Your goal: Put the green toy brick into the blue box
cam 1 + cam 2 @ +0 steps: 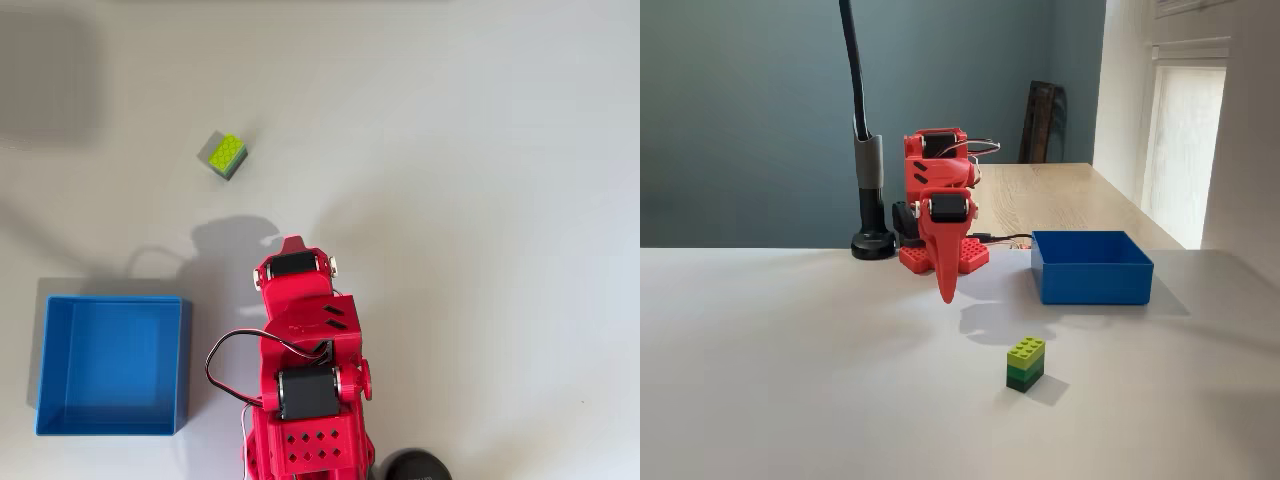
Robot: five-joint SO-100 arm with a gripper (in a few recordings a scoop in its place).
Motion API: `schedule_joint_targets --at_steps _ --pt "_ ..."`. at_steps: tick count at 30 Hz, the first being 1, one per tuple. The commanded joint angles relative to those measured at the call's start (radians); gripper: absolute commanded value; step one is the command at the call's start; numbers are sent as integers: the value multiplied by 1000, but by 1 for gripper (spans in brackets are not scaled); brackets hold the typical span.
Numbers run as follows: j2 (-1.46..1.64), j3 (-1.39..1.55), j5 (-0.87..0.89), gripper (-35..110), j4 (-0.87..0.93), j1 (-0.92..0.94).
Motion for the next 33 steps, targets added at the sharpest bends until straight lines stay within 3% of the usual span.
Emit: schedule_joint_targets --at_steps 1,17,33 --pt "8 5 -5 0 -2 -12" --pt "-23 -121 -34 0 -89 -14" --pt "-673 -603 -201 0 -120 -86"
